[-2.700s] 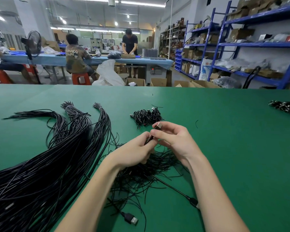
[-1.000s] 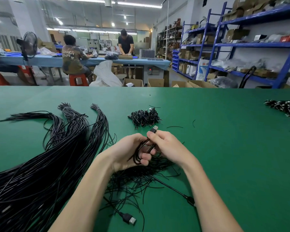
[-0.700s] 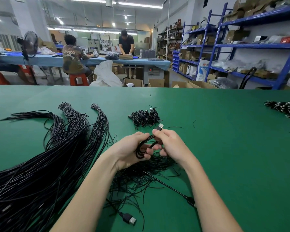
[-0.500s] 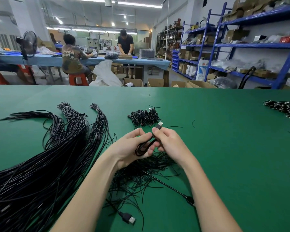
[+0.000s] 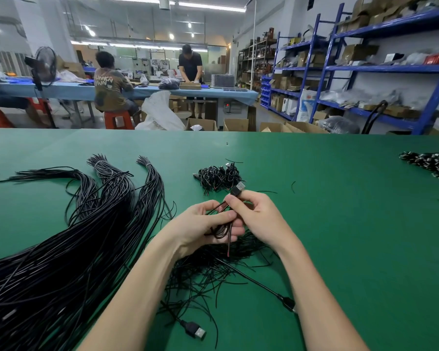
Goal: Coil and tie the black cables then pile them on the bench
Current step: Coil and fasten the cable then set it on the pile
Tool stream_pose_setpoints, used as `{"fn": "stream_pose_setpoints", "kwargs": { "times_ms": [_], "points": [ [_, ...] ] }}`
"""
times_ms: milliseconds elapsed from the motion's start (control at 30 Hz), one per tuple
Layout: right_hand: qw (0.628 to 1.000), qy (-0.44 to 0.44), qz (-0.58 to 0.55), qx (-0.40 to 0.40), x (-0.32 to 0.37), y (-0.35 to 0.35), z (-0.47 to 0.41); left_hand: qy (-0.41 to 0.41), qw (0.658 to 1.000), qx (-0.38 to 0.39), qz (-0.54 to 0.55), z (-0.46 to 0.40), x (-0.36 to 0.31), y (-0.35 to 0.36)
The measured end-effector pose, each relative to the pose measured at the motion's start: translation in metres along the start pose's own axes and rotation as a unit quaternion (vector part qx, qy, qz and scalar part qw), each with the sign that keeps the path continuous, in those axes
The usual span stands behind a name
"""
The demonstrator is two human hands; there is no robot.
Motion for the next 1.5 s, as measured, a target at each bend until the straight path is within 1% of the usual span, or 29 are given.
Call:
{"fn": "stream_pose_setpoints", "kwargs": {
  "times_ms": [133,267,367,467,500,633,833,900,967,1000,1033,1100,1133,1167,1300,1400,1500],
  "points": [
    [1.0,-0.02,0.02,0.003,0.0,0.001,0.0,-0.005,0.997,0.037,-0.073,0.006,0.003,0.013],
    [1.0,-0.019,0.018,-0.006,-0.005,-0.002,-0.001,-0.02,0.99,0.05,-0.127,0.007,0.005,0.015],
    [1.0,-0.01,-0.003,-0.012,-0.007,-0.001,-0.002,-0.026,0.988,0.038,-0.15,0.006,0.006,0.012],
    [1.0,-0.002,0.0,-0.023,-0.01,-0.005,-0.003,-0.059,0.992,0.027,-0.107,0.005,0.01,0.008],
    [1.0,0.003,-0.003,-0.027,-0.01,-0.006,-0.003,-0.059,0.993,0.019,-0.097,0.003,0.01,0.007],
    [0.998,0.02,-0.032,-0.048,-0.01,-0.01,-0.006,-0.003,0.996,-0.001,-0.09,-0.003,0.005,0.008],
    [0.996,0.034,-0.073,-0.046,-0.01,-0.006,-0.006,0.043,0.998,0.033,-0.046,-0.003,0.001,0.014],
    [0.99,0.07,-0.107,-0.064,-0.014,-0.005,-0.008,0.053,0.998,0.006,-0.018,-0.007,-0.001,0.007],
    [0.984,0.121,-0.101,-0.082,-0.023,-0.009,-0.007,0.061,0.995,-0.061,0.043,-0.013,-0.003,-0.011],
    [0.986,0.139,-0.07,-0.066,-0.026,-0.01,-0.006,0.066,0.991,-0.093,0.074,-0.016,-0.004,-0.021],
    [0.988,0.15,-0.032,-0.027,-0.028,-0.005,-0.003,0.071,0.986,-0.115,0.101,-0.018,-0.004,-0.027],
    [0.983,0.16,0.031,0.085,-0.031,0.017,0.009,0.075,0.98,-0.126,0.137,-0.022,-0.002,-0.031],
    [0.979,0.16,0.047,0.119,-0.031,0.027,0.015,0.075,0.979,-0.126,0.139,-0.023,-0.001,-0.031],
    [0.978,0.157,0.048,0.127,-0.029,0.034,0.018,0.076,0.98,-0.126,0.134,-0.024,-0.001,-0.03],
    [0.981,0.162,-0.003,0.105,-0.024,0.04,0.017,0.094,0.98,-0.129,0.122,-0.024,-0.005,-0.033],
    [0.977,0.166,-0.007,0.133,-0.022,0.044,0.02,0.105,0.98,-0.139,0.091,-0.022,-0.006,-0.035],
    [0.974,0.172,-0.01,0.145,-0.022,0.043,0.021,0.114,0.979,-0.137,0.1,-0.02,-0.007,-0.033]
  ]
}}
Point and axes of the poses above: each hand's wrist, its own z-axis away from the middle knuckle, its own y-axis out of the palm, x = y × z, the point moved 10 cm from there along -z, towards the middle knuckle, and after that the axes turned 10 degrees about -x, right-handed, at the moved point
